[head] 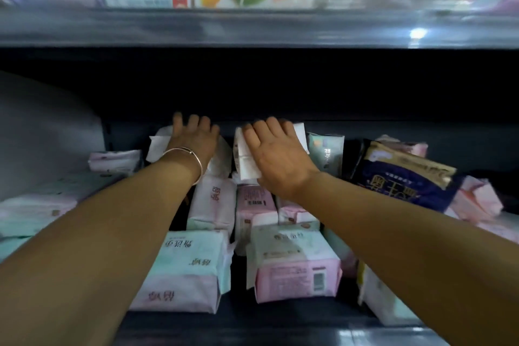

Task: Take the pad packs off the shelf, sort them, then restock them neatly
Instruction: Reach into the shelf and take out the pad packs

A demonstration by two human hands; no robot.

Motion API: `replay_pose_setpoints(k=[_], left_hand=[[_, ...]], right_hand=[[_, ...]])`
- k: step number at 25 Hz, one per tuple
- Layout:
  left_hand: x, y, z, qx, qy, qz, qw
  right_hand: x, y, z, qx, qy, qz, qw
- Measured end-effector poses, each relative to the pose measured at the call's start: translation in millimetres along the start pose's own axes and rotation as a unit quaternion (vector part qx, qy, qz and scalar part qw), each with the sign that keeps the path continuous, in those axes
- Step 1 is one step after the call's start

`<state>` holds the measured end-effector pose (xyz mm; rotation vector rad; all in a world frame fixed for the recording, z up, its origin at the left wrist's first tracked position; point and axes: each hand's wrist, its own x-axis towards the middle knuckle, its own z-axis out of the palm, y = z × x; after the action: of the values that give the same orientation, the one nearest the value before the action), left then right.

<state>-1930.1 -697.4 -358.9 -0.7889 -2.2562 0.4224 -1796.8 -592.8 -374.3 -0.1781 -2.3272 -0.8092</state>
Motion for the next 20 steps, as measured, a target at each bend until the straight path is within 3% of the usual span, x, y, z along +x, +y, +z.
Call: replay_pose_setpoints(k=[8, 11, 20], left_hand=[[-74.4, 8.7, -77.7, -0.072, 0.112, -0.066, 0.989], [-104.9, 27.0, -101.8, -0.114, 0.086, -0.054, 0.988], [-194.1, 79.6, -167.8, -0.148, 0.03, 0.052, 0.987]], right_hand=[[-65.0, 18.5, -79.9, -0.004, 0.077, 0.02, 0.997], [-102.9, 33.1, -102.0, -0.012, 0.088, 0.022, 0.996], [-237.1, 51.6, -165.9, -0.003, -0.057, 0.047, 0.997]])
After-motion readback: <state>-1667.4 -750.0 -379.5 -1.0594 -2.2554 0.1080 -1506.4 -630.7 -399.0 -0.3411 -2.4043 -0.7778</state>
